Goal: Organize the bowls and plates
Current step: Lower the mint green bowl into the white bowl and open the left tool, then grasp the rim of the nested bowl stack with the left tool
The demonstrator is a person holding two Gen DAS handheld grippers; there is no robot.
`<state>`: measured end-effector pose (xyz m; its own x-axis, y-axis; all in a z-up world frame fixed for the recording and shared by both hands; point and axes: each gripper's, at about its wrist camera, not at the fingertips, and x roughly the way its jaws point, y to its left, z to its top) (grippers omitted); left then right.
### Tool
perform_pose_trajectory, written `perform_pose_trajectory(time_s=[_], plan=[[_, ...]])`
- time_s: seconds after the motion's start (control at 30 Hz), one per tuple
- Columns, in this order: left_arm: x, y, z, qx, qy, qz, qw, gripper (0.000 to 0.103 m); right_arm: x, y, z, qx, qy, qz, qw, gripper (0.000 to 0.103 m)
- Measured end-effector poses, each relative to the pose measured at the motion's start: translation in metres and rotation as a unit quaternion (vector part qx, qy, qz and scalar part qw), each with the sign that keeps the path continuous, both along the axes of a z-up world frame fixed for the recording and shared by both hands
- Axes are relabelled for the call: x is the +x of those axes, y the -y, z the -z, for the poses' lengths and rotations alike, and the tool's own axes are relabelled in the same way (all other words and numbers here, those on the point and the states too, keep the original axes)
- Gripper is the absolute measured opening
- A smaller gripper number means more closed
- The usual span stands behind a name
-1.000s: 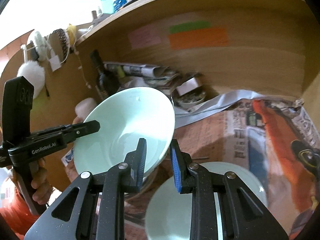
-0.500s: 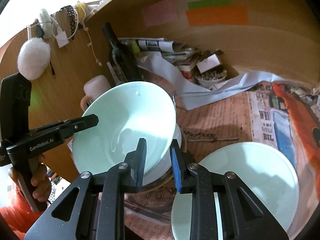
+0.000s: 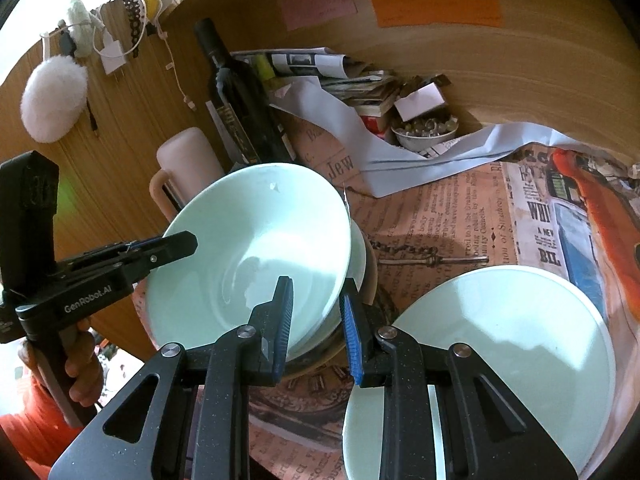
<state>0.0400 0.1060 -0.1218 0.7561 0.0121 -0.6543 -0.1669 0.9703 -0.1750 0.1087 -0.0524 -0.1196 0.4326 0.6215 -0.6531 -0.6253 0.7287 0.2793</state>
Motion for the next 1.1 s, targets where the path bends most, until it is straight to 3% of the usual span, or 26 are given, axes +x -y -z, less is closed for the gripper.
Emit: perform_pose_trajectory(time_s=[0.63, 0.77, 0.9, 1.0, 1.07, 1.1], plan=[[0.004, -0.004, 0.015, 0.005, -0.014, 0.010, 0.9998, 0.016, 0.000, -0.008, -0.001, -0.044, 0.056, 0.003, 0.997, 0.025], [-0.001, 0.001, 0.004, 0.051, 0.009, -0.006, 0.9987, 0.015, -0.004, -0.010, -0.006, -0.056, 0.076, 0.002, 0.996, 0.030], [-0.007, 0.000, -0.002, 0.061, 0.018, -0.004, 0.9980, 0.016, -0.002, -0.006, -0.009, -0.052, 0.075, 0.007, 0.996, 0.037], [-0.012, -0.008, -0.001, 0.050, 0.016, -0.009, 0.9986, 0.025, -0.001, -0.002, -0.010, -0.045, 0.070, 0.014, 0.996, 0.051], [-0.014, -0.014, 0.001, 0.035, 0.012, -0.012, 0.9992, 0.045, 0.000, 0.000, -0.009, -0.045, 0.063, 0.019, 0.997, 0.057], [-0.016, -0.019, 0.004, 0.018, 0.010, -0.013, 0.9997, 0.048, 0.000, 0.001, -0.008, -0.046, 0.060, 0.020, 0.997, 0.057]])
